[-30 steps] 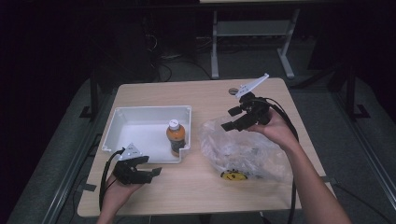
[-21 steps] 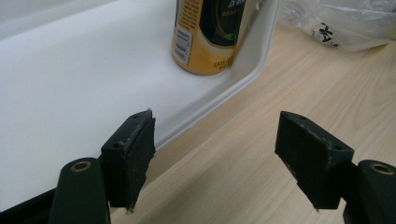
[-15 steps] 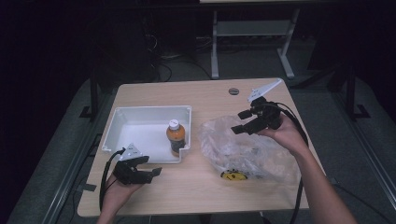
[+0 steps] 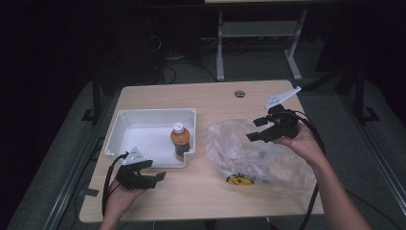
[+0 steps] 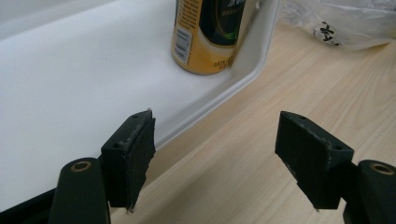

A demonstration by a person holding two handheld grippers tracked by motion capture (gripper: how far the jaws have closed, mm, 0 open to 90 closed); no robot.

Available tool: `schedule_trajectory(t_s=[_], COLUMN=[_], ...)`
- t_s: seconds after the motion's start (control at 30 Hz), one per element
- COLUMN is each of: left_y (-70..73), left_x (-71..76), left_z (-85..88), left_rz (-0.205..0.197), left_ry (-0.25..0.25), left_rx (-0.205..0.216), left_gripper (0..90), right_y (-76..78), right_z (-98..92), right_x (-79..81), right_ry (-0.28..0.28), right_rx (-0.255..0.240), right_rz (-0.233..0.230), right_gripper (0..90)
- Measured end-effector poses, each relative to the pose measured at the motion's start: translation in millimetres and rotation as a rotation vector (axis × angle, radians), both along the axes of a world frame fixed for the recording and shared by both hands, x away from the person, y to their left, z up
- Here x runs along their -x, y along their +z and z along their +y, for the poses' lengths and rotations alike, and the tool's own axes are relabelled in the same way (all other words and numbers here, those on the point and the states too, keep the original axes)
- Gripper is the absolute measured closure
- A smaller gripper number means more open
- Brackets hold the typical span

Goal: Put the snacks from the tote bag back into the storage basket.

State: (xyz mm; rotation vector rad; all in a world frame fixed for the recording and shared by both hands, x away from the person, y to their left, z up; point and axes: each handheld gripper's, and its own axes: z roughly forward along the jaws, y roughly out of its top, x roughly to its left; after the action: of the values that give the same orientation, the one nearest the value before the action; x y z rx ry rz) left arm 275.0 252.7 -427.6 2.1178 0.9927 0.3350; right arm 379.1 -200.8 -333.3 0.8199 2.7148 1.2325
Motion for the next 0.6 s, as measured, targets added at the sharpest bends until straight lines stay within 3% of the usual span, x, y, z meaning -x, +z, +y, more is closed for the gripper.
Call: schedule_trajectory(t_s=[0.6], left_y=[-0.2], left_x=[-0.3], left_z=[-2.6], left_rz=[0.002], left_ry=[-0.003], left_rx=[0.004], left_gripper=[28.0], right_y=[-17.0], right_z=[-27.8], right_x=[16.5], right_ry=[-0.029], right_rx=[-0.018], right_rz=[0.002], right_gripper=[28.3])
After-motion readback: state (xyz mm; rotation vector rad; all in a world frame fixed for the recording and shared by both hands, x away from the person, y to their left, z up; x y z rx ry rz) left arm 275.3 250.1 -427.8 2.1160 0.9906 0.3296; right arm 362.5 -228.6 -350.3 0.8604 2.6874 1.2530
